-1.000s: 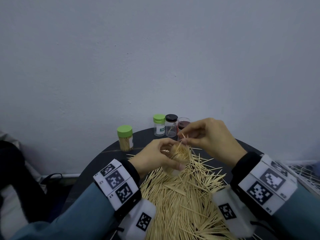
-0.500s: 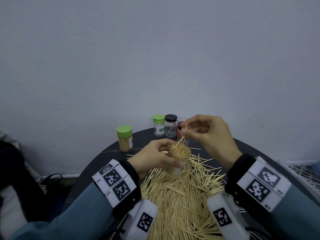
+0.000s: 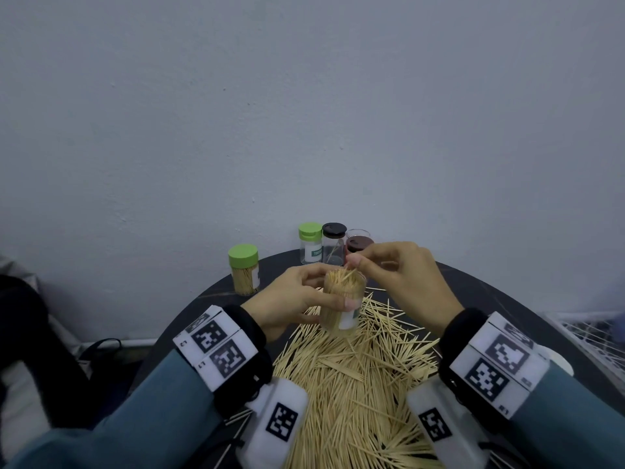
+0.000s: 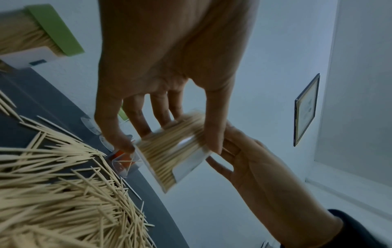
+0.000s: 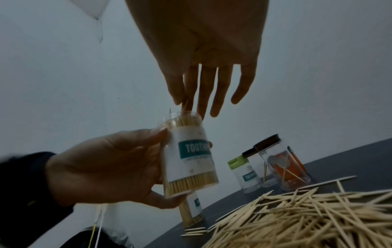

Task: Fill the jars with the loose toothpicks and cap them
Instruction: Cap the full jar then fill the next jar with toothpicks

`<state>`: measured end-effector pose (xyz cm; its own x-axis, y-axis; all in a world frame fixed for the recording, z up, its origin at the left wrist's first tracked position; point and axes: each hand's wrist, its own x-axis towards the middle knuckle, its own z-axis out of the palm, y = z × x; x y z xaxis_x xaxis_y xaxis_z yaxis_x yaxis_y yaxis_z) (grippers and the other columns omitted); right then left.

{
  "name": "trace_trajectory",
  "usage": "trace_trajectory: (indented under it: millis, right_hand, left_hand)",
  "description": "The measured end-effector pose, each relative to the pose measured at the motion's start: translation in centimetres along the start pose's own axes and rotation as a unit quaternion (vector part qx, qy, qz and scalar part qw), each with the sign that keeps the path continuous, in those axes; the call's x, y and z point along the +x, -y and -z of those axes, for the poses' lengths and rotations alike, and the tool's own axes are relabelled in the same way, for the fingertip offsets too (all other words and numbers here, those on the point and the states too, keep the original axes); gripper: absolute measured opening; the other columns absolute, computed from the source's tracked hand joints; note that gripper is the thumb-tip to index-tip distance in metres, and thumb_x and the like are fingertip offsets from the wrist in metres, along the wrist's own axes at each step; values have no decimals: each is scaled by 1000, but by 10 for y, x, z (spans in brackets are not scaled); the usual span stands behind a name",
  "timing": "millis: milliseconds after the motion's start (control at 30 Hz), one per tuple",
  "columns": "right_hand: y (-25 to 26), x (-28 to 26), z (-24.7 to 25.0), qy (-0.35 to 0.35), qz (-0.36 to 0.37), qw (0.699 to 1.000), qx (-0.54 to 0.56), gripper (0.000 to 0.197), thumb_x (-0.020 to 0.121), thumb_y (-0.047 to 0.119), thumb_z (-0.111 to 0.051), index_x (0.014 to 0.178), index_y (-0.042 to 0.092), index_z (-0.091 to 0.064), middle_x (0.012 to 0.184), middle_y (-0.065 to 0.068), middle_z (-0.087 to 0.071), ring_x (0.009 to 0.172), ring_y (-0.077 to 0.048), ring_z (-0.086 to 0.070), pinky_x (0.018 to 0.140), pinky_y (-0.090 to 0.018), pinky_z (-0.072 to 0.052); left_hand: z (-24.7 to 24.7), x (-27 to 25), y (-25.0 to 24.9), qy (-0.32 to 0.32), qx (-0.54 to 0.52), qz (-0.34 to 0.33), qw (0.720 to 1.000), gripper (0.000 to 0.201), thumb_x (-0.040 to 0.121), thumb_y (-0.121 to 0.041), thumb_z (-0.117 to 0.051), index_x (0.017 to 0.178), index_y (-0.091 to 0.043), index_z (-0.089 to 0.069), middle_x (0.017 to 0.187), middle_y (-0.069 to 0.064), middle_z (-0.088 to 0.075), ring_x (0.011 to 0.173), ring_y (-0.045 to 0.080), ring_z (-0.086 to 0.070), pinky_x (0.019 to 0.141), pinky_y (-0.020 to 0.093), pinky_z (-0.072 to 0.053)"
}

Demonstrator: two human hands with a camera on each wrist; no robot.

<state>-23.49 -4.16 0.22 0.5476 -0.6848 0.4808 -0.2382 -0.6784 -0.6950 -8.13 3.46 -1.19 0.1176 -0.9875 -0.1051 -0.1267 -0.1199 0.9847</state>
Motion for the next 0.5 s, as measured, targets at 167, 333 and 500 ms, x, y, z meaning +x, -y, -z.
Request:
trace_trajectory:
  millis: [167, 333, 500]
  right_hand:
    - [0, 0, 2, -1, 11, 1000, 15, 15, 89, 21, -61, 99, 21, -72, 86, 13, -69, 81, 3, -63, 72, -6, -46]
    - [0, -1, 0, -3, 29, 999, 23, 8, 81, 13, -70, 83, 21, -73, 77, 11, -70, 76, -2, -65, 68, -10, -50]
    - [2, -3, -3, 12, 40, 999, -2, 14, 84, 17, -67, 93, 23, -75, 83, 13, -70, 81, 2, -62, 70, -6, -46]
  left_hand:
    - [4, -1, -3, -11, -14, 0, 1000, 46, 73, -6, -74, 115, -21, -62, 99, -4, -72, 99, 12, -64, 78, 32, -49]
    - [3, -1, 0, -24, 13, -2, 1000, 49, 71, -5, -77, 115, -19, -62, 105, 0, -71, 105, 17, -62, 87, 37, -51]
    - [0, -1, 1, -15, 39, 0, 999, 48, 72, -3, -77, 114, -17, -62, 109, 3, -69, 108, 17, -62, 89, 35, -51]
